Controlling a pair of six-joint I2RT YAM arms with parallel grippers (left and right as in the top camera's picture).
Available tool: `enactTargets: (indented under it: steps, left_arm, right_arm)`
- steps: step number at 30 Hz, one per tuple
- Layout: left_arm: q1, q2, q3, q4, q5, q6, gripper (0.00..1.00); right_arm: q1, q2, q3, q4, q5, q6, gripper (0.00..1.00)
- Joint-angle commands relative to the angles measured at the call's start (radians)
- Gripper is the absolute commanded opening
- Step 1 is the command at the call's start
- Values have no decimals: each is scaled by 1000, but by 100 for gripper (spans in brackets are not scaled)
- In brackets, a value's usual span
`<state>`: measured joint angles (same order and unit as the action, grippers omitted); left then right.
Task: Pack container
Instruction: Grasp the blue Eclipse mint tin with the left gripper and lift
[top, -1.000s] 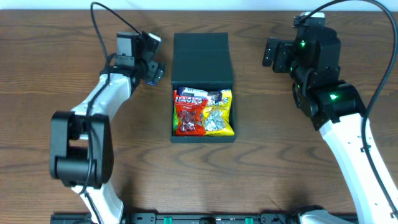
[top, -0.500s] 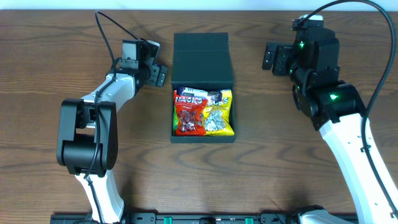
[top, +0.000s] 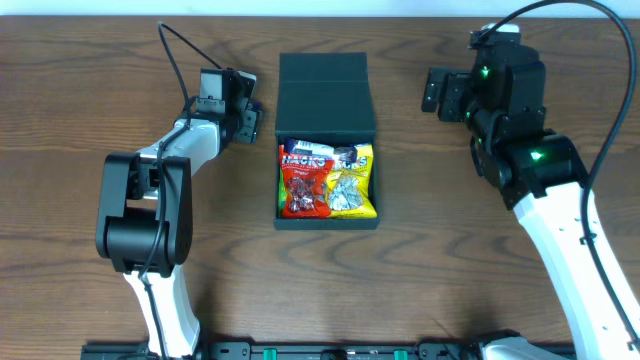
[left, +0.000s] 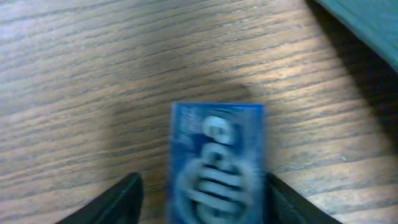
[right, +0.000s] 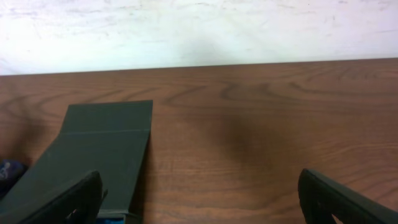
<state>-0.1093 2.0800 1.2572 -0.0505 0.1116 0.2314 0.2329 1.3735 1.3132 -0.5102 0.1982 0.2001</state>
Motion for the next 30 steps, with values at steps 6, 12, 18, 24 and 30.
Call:
enactTargets:
  steps: [6,12,18,24,30]
  left_arm:
    - [-3,14,18,-1,-11,3,20]
    - [-3,-117,19,-1,-46,4,6]
    - [-6,-296,19,-20,-44,-19,6]
    - [-50,-424,19,-153,-39,-212,6]
    - [-158,-467,19,-305,-29,-373,6]
  right_arm:
    - [-5,-14,2,3,5,-14,99]
    - [-6,-14,2,6,16,-14,99]
    - [-6,-14,2,36,16,-14,99]
    - [-6,-14,2,68,16,-14,99]
    - [-5,-14,2,69,16,-14,99]
